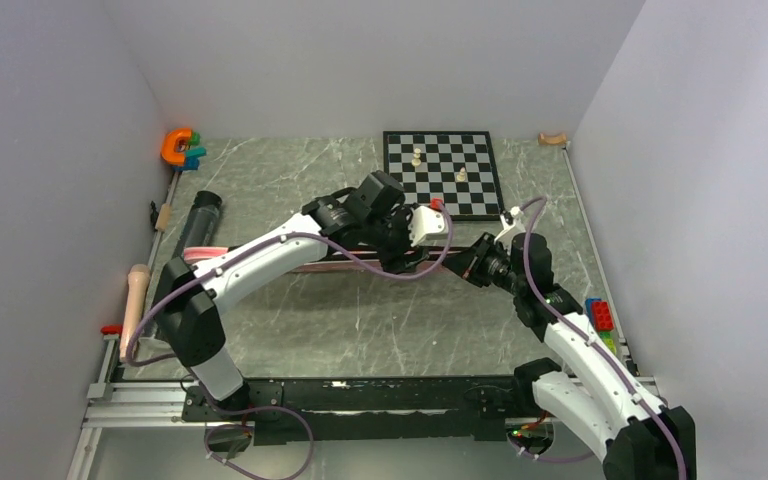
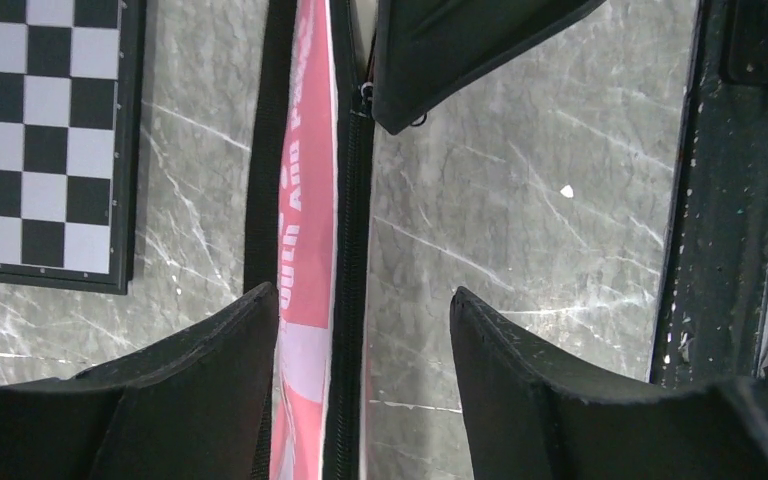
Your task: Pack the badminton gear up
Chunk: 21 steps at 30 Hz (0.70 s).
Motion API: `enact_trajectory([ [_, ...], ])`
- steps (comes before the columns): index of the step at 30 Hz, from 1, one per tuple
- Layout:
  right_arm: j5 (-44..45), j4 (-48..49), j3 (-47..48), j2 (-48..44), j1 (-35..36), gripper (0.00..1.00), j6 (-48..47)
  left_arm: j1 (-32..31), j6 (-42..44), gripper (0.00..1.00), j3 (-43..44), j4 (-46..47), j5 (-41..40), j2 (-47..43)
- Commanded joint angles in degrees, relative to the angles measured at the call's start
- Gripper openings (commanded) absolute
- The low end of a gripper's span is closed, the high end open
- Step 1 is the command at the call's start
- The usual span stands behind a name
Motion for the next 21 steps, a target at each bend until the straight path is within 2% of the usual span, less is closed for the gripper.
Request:
enact_trajectory([
  [1, 1.57, 1.83, 2.63, -2.60, 0.41, 0.00, -0.02, -1.38, 2.90, 0.67, 0.87, 0.17, -0.31, 1.50],
  [4, 1.34, 1.50, 2.81, -3.32, 0.48, 0.00, 0.19, -2.64, 5.01, 0.67, -1.17, 3.51, -3.55, 1.58],
  [13, 0.85, -0.60, 5.26, -5.11, 0.84, 0.00, 1.09, -5.14, 7.60, 0.64, 1.86, 2.92, -7.76, 5.22],
  [21, 0.81, -2.97, 7.12, -6.16, 1.15, 0.00, 1.69, -8.05, 9.94, 0.53, 0.74, 5.48, -16.53, 5.91],
])
